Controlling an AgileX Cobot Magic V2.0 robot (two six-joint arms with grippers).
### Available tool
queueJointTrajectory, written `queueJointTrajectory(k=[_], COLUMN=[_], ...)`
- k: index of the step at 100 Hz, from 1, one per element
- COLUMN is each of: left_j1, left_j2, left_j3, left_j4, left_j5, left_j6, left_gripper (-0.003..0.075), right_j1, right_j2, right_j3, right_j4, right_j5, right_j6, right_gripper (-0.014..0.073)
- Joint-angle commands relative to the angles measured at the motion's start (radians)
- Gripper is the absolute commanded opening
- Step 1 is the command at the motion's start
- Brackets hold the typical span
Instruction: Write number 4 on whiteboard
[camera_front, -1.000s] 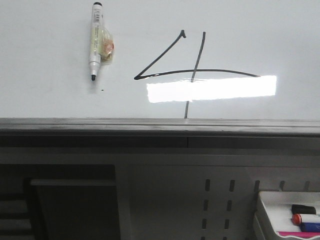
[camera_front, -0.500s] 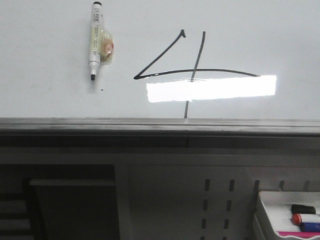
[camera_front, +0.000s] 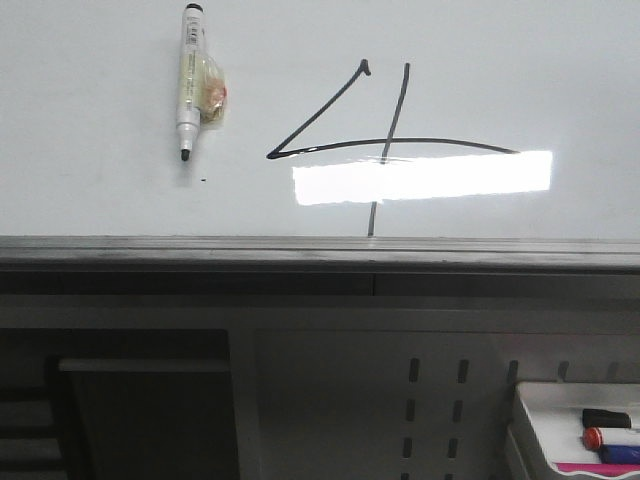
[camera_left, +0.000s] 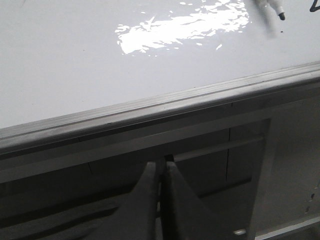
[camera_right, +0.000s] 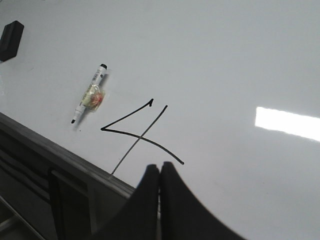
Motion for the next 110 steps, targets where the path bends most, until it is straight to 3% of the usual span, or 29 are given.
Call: queueJointTrajectory(k=[1, 18, 28, 36, 56, 70, 74, 85, 110], left_j1=[0.000, 0.000, 0.000, 0.000, 0.000, 0.000, 0.000, 0.000, 0.000], left_j2=[-0.025, -0.025, -0.025, -0.025, -0.025, -0.025, -0.025, -0.025, -0.025], left_j3=[0.034, 0.034, 0.034, 0.034, 0.034, 0.034, 0.034, 0.034, 0.034], left_j4=[-0.011, -0.011, -0.011, -0.011, -0.011, -0.011, -0.011, -0.011, -0.011], left_j5=[-0.048, -0.048, -0.048, -0.048, -0.048, -0.048, -0.048, -0.048, -0.048], left_j6=[-0.011, -0.011, -0.011, -0.011, -0.011, -0.011, -0.011, -0.011, -0.011], left_gripper=[-0.0020, -0.0020, -0.0020, -0.0020, -0.0020, -0.0020, -0.0020, -0.0020, -0.0020], right_j1=[-0.003, -0.011, -0.088, -0.213, -0.572, -0.784, -0.822, -0.879, -0.888], right_j2=[0.014, 0.014, 0.014, 0.014, 0.014, 0.014, 0.014, 0.004, -0.012], right_j3=[-0.020, 0.003, 0.046, 0.101, 0.278, 0.449, 0.442, 0.444, 0.444], right_j4=[-0.046, -0.046, 0.020, 0.105, 0.414, 0.520, 0.550, 0.600, 0.603], right_j5=[-0.057, -0.030, 0.016, -0.048, -0.376, -0.589, -0.489, -0.378, -0.379], right_j6=[0.000, 0.000, -0.022, -0.059, -0.241, -0.253, -0.263, -0.315, -0.386], right_gripper=[-0.0043, -0.0043, -0.0043, -0.0044, -0.0045, -0.0045, -0.0045, -0.0045, -0.0045])
